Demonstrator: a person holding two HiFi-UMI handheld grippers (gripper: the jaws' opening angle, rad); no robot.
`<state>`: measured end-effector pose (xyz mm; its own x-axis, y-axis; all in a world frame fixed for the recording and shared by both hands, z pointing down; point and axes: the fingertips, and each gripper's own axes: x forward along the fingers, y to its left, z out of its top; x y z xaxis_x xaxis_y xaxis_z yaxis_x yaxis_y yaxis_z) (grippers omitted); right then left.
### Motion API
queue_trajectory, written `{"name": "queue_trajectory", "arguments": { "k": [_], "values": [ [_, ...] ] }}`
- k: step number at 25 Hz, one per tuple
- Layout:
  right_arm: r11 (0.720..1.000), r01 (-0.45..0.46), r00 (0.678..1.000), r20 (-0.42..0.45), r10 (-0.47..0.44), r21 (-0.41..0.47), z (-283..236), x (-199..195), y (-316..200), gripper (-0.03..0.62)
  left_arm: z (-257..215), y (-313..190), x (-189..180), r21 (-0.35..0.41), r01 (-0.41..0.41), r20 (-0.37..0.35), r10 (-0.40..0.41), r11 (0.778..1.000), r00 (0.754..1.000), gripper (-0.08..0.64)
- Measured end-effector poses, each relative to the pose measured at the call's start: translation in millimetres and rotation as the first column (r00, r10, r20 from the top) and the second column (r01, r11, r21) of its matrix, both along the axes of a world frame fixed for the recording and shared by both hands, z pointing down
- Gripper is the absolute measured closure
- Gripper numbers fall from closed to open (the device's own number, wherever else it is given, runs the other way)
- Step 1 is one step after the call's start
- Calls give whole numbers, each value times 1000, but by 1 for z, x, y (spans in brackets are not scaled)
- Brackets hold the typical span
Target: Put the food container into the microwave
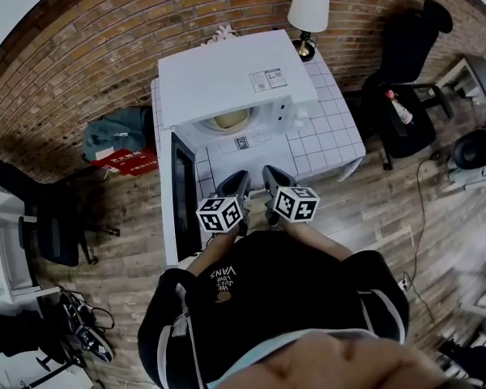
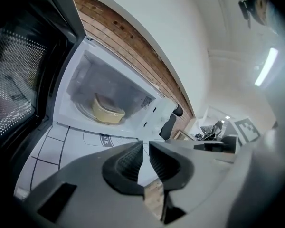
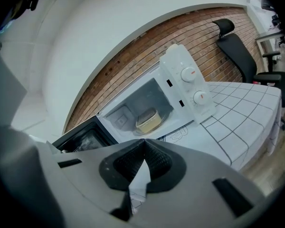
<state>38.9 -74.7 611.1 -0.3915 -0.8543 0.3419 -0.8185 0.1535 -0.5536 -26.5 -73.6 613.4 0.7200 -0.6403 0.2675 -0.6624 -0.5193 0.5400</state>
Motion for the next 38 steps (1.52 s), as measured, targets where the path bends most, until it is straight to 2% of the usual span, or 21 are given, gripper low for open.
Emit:
{"name": "queue_trajectory", "arguments": {
  "k": [20,38],
  "values": [
    [993,-122,993,9,122,-2,5,0,62,588,1,52,-2,5,-124,15,124,992,992,514],
    [985,-172,985,-4,172,-8,10,0,91,588,-1,77,-5,17,-160,16,160,987,987,514]
  ]
}}
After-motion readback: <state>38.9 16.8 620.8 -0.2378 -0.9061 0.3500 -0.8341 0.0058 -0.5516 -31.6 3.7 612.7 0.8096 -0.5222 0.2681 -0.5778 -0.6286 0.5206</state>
